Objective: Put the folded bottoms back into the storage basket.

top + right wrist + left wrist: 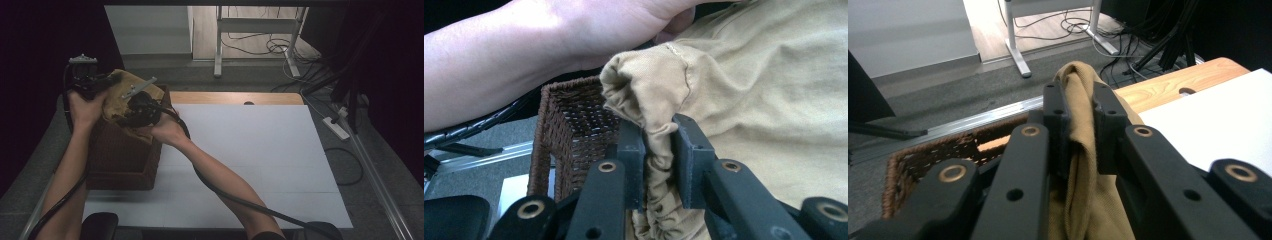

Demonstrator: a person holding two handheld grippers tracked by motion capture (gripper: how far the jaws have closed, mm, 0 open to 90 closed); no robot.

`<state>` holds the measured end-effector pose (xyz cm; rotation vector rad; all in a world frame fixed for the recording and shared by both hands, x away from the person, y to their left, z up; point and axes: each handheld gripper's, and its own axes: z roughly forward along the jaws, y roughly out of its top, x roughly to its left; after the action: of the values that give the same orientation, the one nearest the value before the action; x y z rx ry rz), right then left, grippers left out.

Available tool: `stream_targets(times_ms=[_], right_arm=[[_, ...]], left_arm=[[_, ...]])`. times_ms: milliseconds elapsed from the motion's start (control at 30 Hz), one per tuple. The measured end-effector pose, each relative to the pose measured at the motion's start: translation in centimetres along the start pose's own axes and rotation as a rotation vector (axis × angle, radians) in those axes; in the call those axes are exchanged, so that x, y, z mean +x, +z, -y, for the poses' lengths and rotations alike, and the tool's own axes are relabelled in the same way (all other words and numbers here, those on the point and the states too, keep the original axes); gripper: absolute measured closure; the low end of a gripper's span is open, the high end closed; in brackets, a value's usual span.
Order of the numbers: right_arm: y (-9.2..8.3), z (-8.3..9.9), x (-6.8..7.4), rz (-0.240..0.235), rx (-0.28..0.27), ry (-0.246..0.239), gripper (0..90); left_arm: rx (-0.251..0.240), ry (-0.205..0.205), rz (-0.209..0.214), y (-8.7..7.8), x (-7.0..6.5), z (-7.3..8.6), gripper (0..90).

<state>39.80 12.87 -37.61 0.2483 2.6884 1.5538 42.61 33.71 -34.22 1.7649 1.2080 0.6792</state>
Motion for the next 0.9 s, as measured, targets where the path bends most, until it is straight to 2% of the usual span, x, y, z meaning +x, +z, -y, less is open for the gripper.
stream_targets(times_ms=[367, 800, 900], right_arm=[[2.4, 0.6, 0.5, -0.001, 0.029, 0.005, 75.9], [5.2, 3.6, 0.1, 0.007, 0.092, 0.04, 75.7], [5.8, 4.4, 0.0, 0.011, 0.113, 0.046, 75.5]], left_arm=[[0.044, -0.017, -0.013, 0.6, 1.4, 2.1, 79.6], [0.134, -0.02, -0.013, 3.9, 1.7, 5.6, 79.2], [0.169, -0.005, -0.01, 4.8, 1.7, 6.3, 78.6]])
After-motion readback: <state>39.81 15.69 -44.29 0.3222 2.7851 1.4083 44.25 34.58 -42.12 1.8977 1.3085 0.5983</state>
